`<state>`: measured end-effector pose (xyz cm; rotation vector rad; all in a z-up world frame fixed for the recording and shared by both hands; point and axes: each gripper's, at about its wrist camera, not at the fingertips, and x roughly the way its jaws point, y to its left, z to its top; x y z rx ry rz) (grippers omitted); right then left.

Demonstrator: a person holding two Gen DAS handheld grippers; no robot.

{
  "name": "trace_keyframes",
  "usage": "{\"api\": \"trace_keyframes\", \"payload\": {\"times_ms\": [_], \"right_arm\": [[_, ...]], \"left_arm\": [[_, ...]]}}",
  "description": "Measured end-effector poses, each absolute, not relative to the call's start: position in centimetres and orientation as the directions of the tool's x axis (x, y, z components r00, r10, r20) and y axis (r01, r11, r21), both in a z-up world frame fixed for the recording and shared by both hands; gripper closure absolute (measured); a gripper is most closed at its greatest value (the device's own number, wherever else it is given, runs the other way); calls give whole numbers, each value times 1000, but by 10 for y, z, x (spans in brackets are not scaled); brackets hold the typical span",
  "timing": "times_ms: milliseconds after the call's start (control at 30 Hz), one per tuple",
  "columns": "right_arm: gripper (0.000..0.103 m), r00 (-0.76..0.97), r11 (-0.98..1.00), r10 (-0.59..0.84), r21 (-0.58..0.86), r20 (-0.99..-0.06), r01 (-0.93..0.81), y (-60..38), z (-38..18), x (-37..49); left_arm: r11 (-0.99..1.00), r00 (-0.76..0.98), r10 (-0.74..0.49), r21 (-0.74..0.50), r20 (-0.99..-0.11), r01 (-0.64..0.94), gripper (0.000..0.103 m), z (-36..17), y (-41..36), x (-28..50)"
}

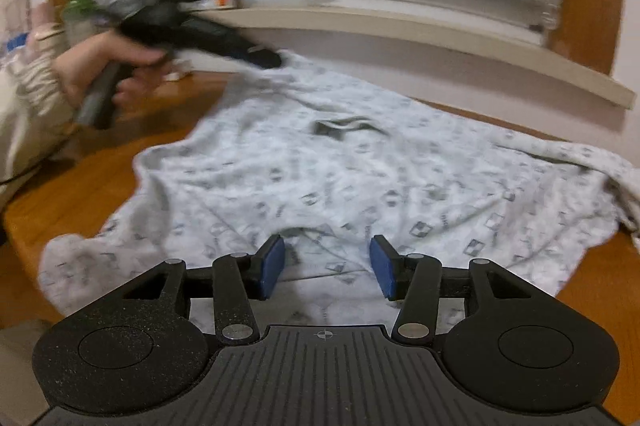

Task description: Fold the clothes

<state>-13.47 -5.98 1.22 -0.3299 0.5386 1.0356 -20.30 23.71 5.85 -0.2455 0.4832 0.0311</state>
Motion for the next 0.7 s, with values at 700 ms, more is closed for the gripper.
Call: {"api": "trace_keyframes", "payload": {"times_ms": [700], "right_arm": [[34, 749, 829, 512, 12, -422, -560, -235, 37, -19]], "left_arm": [[960, 869, -156, -279, -470, 22, 35, 29, 169, -120]]}}
